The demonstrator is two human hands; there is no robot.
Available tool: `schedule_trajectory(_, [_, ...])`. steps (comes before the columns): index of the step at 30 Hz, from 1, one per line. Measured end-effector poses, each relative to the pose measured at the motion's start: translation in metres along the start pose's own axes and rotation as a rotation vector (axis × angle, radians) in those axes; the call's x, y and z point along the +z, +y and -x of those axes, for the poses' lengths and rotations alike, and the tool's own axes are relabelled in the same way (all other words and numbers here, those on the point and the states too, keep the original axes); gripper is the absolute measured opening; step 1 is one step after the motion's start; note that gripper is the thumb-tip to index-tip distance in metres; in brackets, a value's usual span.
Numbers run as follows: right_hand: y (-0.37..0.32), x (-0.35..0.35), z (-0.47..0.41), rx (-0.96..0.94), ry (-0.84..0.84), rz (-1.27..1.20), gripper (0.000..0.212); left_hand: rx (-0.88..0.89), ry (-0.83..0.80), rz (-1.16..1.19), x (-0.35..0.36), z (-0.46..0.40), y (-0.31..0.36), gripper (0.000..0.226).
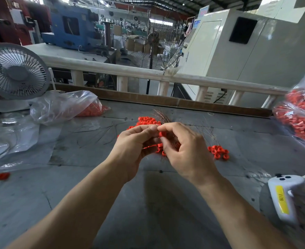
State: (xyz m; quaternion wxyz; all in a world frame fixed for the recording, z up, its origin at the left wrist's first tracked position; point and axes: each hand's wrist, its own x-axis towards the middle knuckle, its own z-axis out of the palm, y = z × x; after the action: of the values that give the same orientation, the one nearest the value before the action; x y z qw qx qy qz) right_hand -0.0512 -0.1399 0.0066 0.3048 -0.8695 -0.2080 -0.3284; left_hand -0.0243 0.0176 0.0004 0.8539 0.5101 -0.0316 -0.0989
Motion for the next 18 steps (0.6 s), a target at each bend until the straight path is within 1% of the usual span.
schedule_trajectory(3, [0.0004,-0.0010,0.0003,0.014,-0.010,-0.042,0.021,0.028,0.018,-0.024,-0.0002,0.0004,-0.0001,0.019])
schedule_trajectory(8, [0.0006,-0.0028,0.0014,0.054,-0.004,-0.144,0.019,0.038,-0.021,-0.064,0.0002,0.0016,0.0013,0.026])
schedule_trajectory(11, [0.0008,-0.0048,0.0006,0.050,-0.020,-0.117,0.019,0.031,-0.021,-0.080,0.0011,0.0025,0.0022,0.018])
schedule_trajectory(12, [0.0009,-0.0052,0.0002,0.048,-0.025,-0.109,0.019,0.035,-0.011,-0.084,0.0016,0.0024,0.0019,0.018])
schedule_trajectory(15, [-0.0006,-0.0058,-0.0002,0.054,-0.045,-0.118,0.020,0.045,0.030,-0.088,0.0042,0.0012,-0.0008,0.028])
schedule_trajectory(18, [-0.0017,-0.0061,-0.0004,0.055,-0.062,-0.123,0.019,0.036,0.049,-0.086,0.0052,0.0013,-0.0037,0.029])
